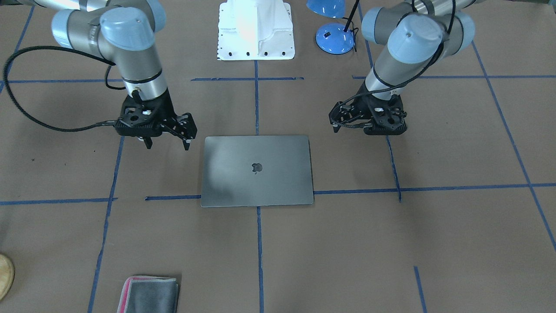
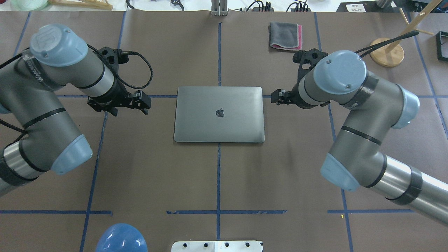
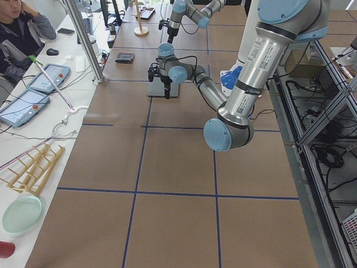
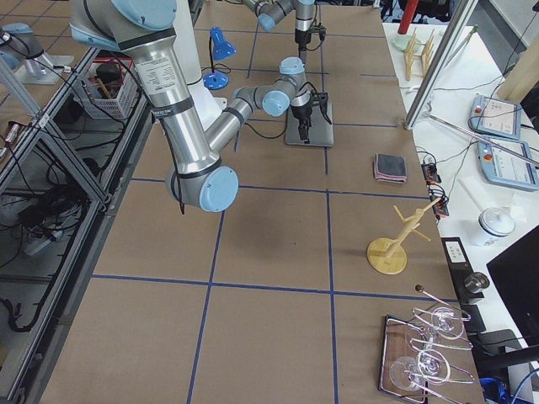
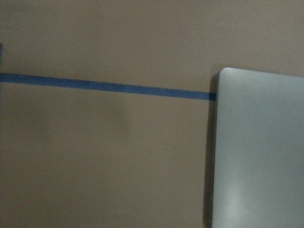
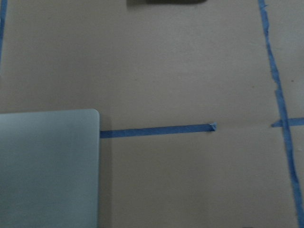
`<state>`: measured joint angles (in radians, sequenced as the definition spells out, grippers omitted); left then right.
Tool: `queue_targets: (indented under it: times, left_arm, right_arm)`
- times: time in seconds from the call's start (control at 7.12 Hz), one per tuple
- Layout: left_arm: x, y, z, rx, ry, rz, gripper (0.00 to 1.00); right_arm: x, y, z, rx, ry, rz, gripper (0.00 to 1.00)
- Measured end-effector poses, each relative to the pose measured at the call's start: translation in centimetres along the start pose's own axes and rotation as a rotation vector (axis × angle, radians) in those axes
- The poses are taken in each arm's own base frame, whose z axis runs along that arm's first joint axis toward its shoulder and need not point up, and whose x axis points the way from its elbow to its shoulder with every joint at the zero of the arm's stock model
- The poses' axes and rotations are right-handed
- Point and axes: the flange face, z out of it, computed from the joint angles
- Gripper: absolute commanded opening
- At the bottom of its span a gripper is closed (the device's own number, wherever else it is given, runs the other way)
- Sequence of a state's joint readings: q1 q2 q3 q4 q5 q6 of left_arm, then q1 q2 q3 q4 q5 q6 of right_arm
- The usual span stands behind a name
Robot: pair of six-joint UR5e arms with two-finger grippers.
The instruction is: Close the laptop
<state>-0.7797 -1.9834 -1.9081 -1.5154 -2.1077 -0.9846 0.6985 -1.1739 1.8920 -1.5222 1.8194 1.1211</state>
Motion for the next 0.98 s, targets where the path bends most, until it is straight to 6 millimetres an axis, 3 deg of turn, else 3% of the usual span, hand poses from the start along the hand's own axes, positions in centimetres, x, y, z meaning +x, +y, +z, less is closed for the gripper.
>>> queue_targets:
  times: [0.28,0.56,0.98]
  left_arm:
    - [-8.8,2.6,-3.5,-0.019,-0.082,0.116,0.99]
    - [-19.4,3.2,-5.6,-0.040,-0.147,0.195,0.99]
    - [-37.2,3.8,-9.9,-0.062,-0.145,0.228,1.00]
  right_arm:
    - [9.4,-1.4,-2.3,-0.081,-0.002,-0.111,0.99]
    - [21.5,-2.5,-4.3,-0.144,0.001,-0.229,0.99]
    - [39.9,-0.8,-6.5,-0.216,-0.019,-0.337,0.99]
